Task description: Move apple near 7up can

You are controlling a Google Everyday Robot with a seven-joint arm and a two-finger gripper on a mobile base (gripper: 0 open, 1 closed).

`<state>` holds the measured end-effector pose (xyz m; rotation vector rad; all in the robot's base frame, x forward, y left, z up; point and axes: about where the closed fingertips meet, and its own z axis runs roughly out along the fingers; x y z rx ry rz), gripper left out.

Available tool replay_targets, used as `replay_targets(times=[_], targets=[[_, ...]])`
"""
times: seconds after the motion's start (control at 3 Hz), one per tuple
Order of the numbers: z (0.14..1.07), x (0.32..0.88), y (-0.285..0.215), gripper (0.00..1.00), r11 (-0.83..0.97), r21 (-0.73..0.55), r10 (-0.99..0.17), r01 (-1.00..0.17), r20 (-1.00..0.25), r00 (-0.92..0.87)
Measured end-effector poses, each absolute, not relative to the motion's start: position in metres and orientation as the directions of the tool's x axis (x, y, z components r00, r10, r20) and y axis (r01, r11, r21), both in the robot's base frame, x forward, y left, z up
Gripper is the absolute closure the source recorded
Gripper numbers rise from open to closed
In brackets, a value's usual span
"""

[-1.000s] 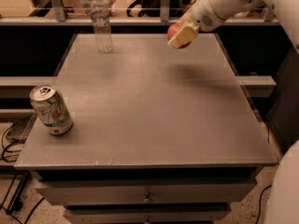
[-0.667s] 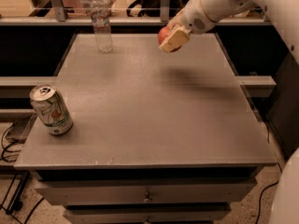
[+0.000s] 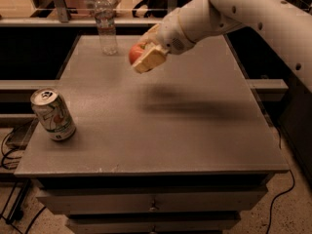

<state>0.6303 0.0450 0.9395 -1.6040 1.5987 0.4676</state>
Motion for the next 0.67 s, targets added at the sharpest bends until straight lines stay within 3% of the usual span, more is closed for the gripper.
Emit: replay_targets(times=[0.67], targets=[[0.932, 0.617, 0.071, 1.00, 0.048, -0.255, -0.645, -0.966, -0.746, 0.165]])
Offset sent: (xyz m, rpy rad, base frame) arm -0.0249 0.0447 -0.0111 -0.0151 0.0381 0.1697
